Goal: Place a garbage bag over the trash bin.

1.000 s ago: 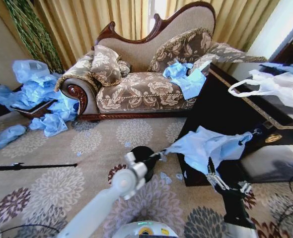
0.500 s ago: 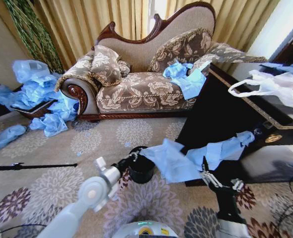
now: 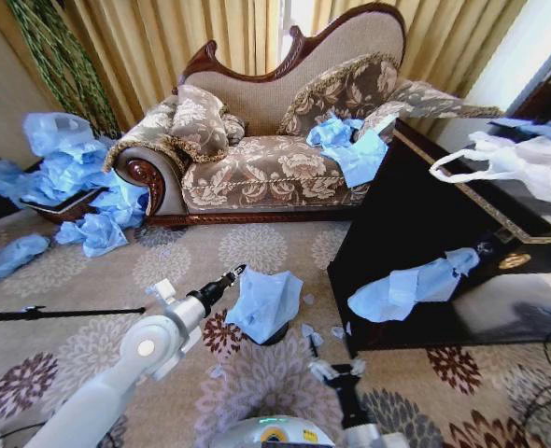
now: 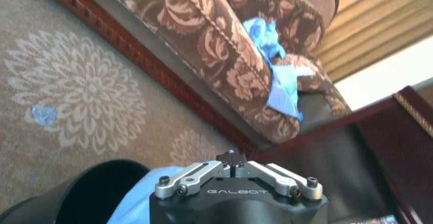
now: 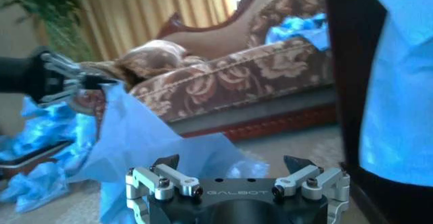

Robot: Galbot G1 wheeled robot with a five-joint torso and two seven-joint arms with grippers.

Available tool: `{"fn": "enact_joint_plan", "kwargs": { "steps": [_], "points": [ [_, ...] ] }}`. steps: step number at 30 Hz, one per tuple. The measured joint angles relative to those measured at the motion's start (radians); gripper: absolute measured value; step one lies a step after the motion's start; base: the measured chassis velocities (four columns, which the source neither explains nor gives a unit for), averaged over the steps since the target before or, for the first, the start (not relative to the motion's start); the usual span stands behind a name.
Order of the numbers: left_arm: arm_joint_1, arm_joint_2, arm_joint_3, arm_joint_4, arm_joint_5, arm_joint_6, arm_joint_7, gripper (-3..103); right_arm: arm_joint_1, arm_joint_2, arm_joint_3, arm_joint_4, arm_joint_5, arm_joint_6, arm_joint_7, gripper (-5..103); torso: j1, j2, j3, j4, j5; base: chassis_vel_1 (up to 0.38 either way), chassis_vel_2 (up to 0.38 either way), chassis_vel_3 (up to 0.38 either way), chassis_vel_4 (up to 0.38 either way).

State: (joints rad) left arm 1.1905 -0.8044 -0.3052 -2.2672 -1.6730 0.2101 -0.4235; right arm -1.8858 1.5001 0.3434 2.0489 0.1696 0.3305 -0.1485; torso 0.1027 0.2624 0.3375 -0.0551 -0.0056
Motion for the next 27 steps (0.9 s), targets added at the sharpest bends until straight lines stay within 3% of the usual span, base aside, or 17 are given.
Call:
{"fn": "enact_joint_plan", "kwargs": {
  "steps": [2,7,8,9,11,12,16,18,27],
  "points": [
    [-0.023,0.017,0.016,0.007,-0.007,0.007,0.001,0,0.045,-0.031,-0.030,-0.047,-0.004,-0.008,-0.014,100,0.000,0.000,0.000,0.0008,-0.0001,0.000,0.000,0.000,0.000],
    [-0.062,0.048,0.030,0.026,-0.040,0.019,0.024,0,0.102,-0.087,-0.077,-0.094,-0.005,-0.029,-0.016,100,0.000,0.000,0.000,-0.0008,0.0006,0.000,0.000,0.000,0.000],
    [-0.068,0.056,0.031,0.028,-0.045,0.022,0.033,0,0.110,-0.097,-0.083,-0.097,-0.005,-0.031,-0.016,100,0.000,0.000,0.000,-0.0005,0.0013,0.000,0.000,0.000,0.000],
    [-0.101,0.088,0.038,0.039,-0.054,0.035,0.075,0,0.131,-0.133,-0.094,-0.104,0.005,-0.036,-0.015,100,0.000,0.000,0.000,-0.0001,0.0064,0.000,0.000,0.000,0.000],
    [-0.120,0.100,0.042,0.045,-0.056,0.039,0.094,0,0.142,-0.156,-0.084,-0.105,0.013,-0.037,-0.006,100,0.000,0.000,0.000,-0.0002,0.0060,0.000,0.000,0.000,0.000],
    [-0.159,0.119,0.051,0.056,-0.062,0.047,0.130,0,0.164,-0.203,-0.056,-0.104,0.033,-0.039,0.008,100,0.000,0.000,0.000,-0.0003,0.0025,0.000,0.000,0.000,0.000],
    [-0.226,0.135,0.065,0.071,-0.079,0.061,0.162,0,0.206,-0.283,-0.016,-0.104,0.076,-0.045,0.016,100,0.000,0.000,0.000,0.0000,0.0037,0.000,0.000,0.000,0.000],
    [-0.358,0.148,0.155,0.088,-0.100,0.070,0.157,0,0.289,-0.384,0.025,-0.102,0.169,-0.061,0.019,100,0.000,0.000,0.000,0.0004,0.0029,0.000,0.000,0.000,0.000],
    [-0.560,0.094,0.341,0.181,-0.147,0.051,0.081,0,0.339,-0.365,-0.012,-0.125,0.259,-0.062,-0.040,100,0.000,0.000,0.000,-0.0001,0.0022,0.000,0.000,0.000,0.000]
  ]
}}
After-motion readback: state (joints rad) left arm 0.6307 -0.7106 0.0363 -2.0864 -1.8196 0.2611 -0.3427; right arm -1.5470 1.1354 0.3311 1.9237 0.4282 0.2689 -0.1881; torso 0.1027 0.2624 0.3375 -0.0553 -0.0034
